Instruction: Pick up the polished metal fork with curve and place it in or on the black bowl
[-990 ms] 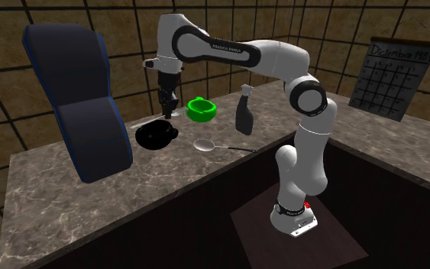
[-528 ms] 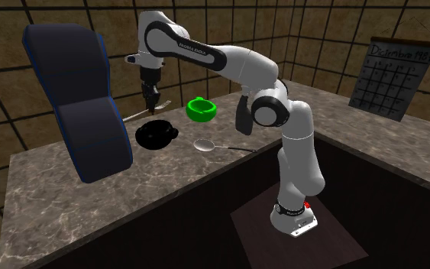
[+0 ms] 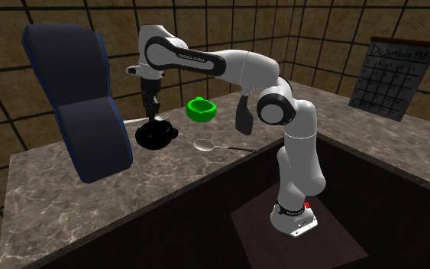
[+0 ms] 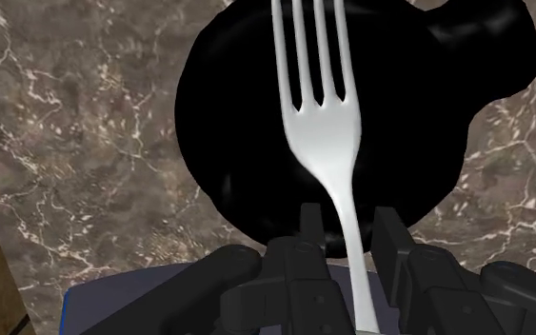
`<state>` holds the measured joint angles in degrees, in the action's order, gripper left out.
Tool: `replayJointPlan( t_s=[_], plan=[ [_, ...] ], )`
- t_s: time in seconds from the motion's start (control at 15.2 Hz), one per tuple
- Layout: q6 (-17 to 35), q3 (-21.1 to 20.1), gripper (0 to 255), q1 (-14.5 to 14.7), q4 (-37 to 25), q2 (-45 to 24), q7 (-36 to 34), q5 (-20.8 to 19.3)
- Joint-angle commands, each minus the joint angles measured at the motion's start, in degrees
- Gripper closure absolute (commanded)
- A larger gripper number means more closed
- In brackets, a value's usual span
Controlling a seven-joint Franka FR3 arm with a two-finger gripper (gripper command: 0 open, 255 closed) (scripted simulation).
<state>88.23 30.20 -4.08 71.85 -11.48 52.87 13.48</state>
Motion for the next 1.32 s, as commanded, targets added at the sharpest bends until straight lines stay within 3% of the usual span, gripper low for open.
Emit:
replayJointPlan(
  t_s=[0.0, 0.33, 0.86, 0.92, 1.25],
  plan=[
    [2.2, -0.3, 255, 0.7, 2.8, 1.0, -0.1, -0.4],
    [7.0, -0.5, 255, 1.7, 9.2, 2.9, 0.0, -1.4],
    [7.0, -0.4, 255, 1.7, 9.2, 2.8, 0.0, -1.4],
    [7.0, -0.4, 0, 1.7, 9.1, 2.8, 0.0, -1.4],
    [7.0, -0.4, 0, 1.7, 9.2, 2.8, 0.0, -1.4]
  ],
)
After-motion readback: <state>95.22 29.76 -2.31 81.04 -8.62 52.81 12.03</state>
